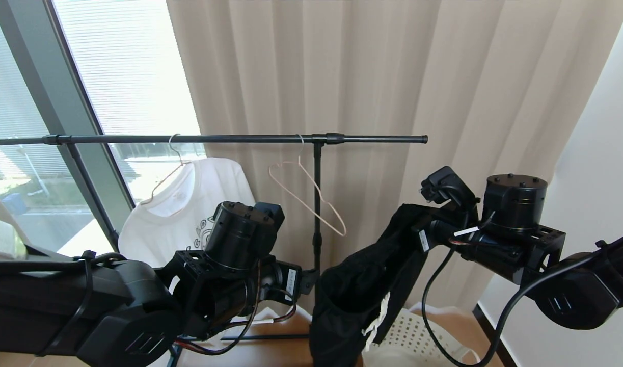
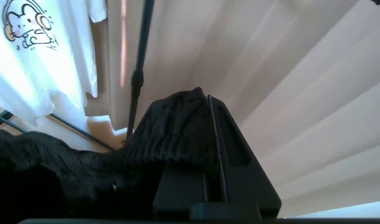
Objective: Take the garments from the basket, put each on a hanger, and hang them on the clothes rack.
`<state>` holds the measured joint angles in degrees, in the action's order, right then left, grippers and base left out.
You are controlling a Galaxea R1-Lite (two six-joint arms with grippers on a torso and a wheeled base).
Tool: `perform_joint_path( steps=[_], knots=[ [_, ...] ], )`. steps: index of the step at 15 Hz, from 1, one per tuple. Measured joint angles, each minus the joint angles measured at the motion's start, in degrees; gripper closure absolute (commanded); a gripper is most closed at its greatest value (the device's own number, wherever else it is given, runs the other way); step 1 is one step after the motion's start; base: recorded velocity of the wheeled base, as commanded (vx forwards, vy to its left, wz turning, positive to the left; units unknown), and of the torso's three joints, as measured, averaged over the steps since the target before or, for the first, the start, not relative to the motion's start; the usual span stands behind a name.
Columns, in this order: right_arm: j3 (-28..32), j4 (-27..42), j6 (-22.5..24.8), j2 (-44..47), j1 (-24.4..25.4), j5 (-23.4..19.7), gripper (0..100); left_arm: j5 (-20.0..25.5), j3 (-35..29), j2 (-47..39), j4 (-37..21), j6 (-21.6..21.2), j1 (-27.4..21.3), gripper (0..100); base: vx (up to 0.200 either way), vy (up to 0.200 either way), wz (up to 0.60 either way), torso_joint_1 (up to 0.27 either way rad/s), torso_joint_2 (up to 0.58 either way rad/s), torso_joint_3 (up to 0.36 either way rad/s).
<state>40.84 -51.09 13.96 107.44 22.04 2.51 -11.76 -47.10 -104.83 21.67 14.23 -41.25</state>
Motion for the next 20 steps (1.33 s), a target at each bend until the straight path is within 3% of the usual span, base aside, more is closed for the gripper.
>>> perform_joint_path(
  steps=[8,15,20],
  knots=[
    [-0.02,-0.06,0.05,0.01,-0.13,0.05,100,-0.11,-0.44,-0.11,0.00,0.27,0.60,0,0.200,0.000,0.00,0.003,0.00,0.002],
    [-0.27,-0.09,0.10,0.39,-0.13,0.02,100,-1.54,-1.24,-0.35,2.93,0.61,0.46,0,0.000,0.000,0.00,0.000,0.00,0.000],
    [-0.40,-0.11,0.10,0.26,0.15,0.05,100,-4.19,-11.39,-5.23,-1.83,6.11,1.87,0,0.000,0.000,0.00,0.000,0.00,0.000]
  ],
)
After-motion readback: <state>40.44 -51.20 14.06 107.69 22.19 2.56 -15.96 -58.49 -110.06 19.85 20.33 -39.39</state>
